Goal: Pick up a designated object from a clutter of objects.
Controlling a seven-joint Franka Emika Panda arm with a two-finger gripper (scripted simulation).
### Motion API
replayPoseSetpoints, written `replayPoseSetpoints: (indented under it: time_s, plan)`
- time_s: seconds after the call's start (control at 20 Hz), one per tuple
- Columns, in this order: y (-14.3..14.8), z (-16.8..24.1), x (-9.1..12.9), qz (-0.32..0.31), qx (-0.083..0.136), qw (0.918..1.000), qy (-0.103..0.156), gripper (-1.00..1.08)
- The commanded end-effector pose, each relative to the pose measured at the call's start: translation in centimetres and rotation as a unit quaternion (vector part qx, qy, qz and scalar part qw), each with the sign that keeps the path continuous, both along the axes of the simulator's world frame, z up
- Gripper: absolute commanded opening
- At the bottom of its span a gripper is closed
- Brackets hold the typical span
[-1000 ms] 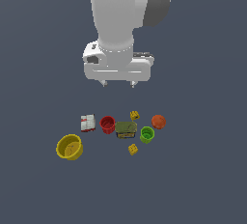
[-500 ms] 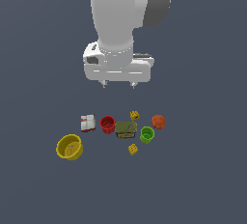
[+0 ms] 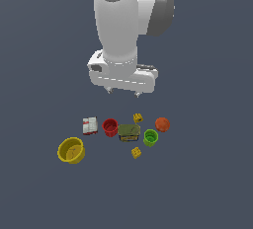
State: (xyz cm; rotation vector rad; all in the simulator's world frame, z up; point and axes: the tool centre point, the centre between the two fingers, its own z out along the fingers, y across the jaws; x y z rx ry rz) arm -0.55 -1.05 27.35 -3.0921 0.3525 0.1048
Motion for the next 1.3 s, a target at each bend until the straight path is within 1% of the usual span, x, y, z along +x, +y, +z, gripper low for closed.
replayPoseSetpoints:
  time_s: [0.0, 0.15, 0.3, 0.45, 0.6, 0.75, 0.9, 1.05, 1.25]
  plan:
    - [0.2, -0.7, 0.3, -0.028, 0.001, 0.9996, 0.001, 1.0]
    - [0.5, -1.8, 0.7, -0.068, 0.002, 0.9977, 0.001, 1.0]
    - [0.8, -2.8, 1.1, -0.109, 0.003, 0.994, 0.002, 1.0]
    - [1.0, -3.9, 1.5, -0.15, 0.003, 0.9887, 0.003, 1.0]
    - [1.3, -5.0, 1.9, -0.191, 0.002, 0.9816, 0.004, 1.0]
    - [1.5, -6.1, 2.2, -0.231, 0.001, 0.9729, 0.005, 1.0]
    - [1.7, -7.1, 2.5, -0.272, -0.001, 0.9624, 0.006, 1.0]
    - [1.8, -8.2, 2.8, -0.311, -0.004, 0.9503, 0.006, 1.0]
    - [2.0, -9.6, 3.2, -0.364, -0.007, 0.9315, 0.006, 1.0]
